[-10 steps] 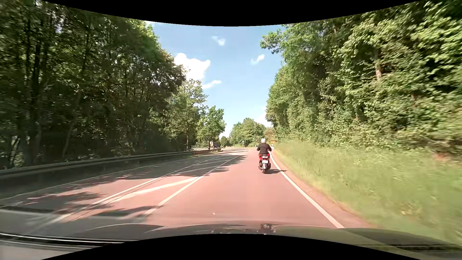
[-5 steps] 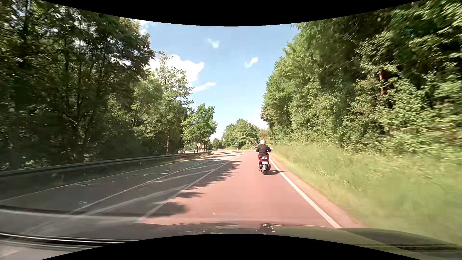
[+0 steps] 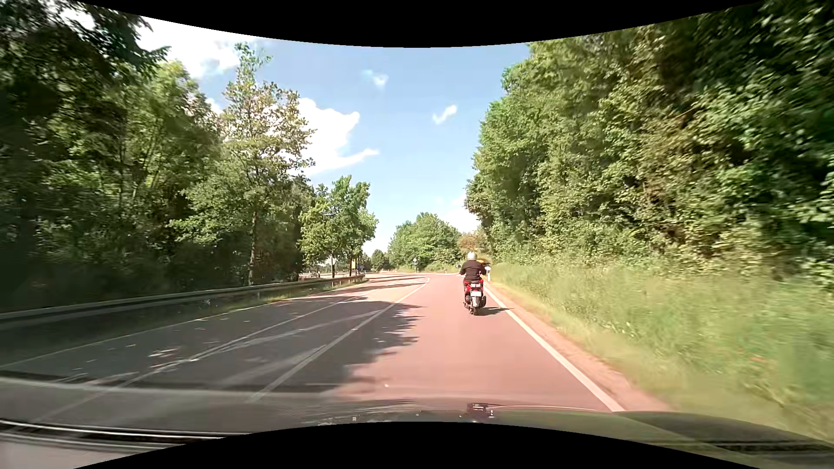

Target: Follow the waypoints while adhering to traffic rules and regulations

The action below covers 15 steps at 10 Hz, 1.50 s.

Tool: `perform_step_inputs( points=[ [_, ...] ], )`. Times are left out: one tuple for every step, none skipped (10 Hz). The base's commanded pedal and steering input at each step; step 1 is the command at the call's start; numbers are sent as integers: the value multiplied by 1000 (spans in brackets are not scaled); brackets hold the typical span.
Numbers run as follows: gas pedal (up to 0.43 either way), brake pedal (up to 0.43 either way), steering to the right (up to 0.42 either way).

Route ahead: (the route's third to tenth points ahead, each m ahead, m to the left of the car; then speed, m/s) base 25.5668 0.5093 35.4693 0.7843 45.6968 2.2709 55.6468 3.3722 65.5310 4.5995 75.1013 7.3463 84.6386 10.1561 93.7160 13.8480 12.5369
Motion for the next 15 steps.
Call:
perform_step_inputs(
  points=[
    [197,12,13],
    [197,12,11],
    [209,12,10],
    [209,12,10],
    [209,12,9],
    [209,12,8],
    [209,12,8],
    [209,12,8],
    [209,12,7],
    [209,6,5],
    [209,12,3],
    [209,12,1],
    [209,12,1],
    [209,12,0],
    [209,12,0]
  ],
)
